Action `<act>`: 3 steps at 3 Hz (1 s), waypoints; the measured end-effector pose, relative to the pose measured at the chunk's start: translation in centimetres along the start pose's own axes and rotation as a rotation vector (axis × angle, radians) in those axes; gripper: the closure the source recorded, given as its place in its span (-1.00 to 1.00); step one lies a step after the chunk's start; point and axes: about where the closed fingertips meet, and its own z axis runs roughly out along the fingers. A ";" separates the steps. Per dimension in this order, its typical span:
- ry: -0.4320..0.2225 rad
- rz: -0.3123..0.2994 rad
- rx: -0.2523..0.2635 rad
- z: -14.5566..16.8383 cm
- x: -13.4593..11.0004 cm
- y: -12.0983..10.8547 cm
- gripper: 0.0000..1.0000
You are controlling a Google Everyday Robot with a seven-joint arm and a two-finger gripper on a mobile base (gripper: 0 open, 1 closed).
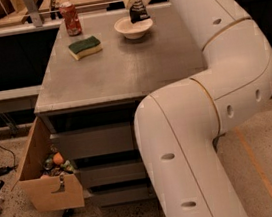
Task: Place rxbar chocolate into paper bowl
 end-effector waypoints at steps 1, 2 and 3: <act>-0.034 0.057 0.019 4.2 -0.6 0.3 1.00; -0.055 0.105 0.037 7.4 -0.7 0.6 1.00; -0.074 0.151 0.083 9.7 -1.0 0.8 1.00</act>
Offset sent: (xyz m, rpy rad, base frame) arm 0.1181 0.0186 -0.0497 0.0843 -0.0804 -0.1629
